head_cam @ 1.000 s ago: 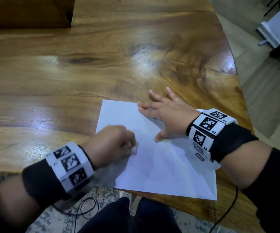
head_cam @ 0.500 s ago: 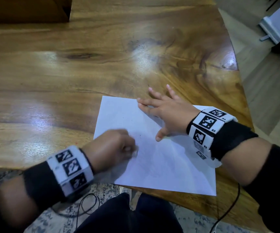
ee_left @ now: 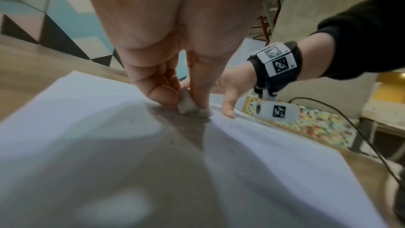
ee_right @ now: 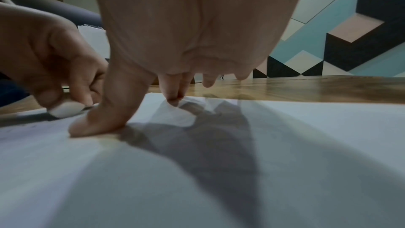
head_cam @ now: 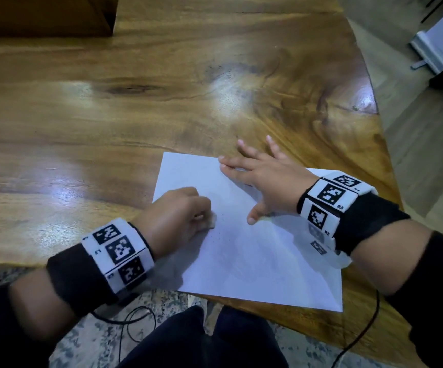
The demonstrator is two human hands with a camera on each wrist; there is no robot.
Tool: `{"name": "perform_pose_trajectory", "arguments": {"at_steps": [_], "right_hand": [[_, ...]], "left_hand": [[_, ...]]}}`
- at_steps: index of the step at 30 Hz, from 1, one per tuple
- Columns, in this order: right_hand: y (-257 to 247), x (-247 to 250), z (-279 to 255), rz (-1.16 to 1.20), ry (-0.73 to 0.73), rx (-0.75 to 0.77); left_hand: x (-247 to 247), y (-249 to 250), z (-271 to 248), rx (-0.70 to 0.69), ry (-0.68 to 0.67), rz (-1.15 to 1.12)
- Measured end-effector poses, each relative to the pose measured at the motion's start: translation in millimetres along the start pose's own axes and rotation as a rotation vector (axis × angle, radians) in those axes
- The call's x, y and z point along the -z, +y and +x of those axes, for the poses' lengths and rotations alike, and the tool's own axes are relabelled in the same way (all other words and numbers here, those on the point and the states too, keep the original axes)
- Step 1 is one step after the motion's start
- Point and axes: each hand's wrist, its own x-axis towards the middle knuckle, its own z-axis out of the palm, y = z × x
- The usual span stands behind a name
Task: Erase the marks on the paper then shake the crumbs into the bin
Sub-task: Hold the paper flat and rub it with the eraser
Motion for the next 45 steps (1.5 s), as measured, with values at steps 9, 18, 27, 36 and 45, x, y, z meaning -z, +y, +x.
{"name": "perform_pose_trajectory", "arguments": {"at_steps": [9,18,27,36,45], "right_hand": [[0,0,0,0.011,-0.004,0.004],[0,1,0,0.011,-0.01,-0.001],[0,1,0,0.039,-0.007,-0.001],[1,0,1,0.046,-0.007,0.0],[2,-2,1,0.059,0.0,0.007]], "left_hand": [[-9,7,-24,-0.021,-0.15,-0.084],[-26,20,-39,-0.101,-0.201,-0.028],[-8,9,3,-0.05,-0.003,0.043],[-4,10,2,-0.079,-0.072,0.052],[-6,16,10,-0.089,-0.087,0.031]]}}
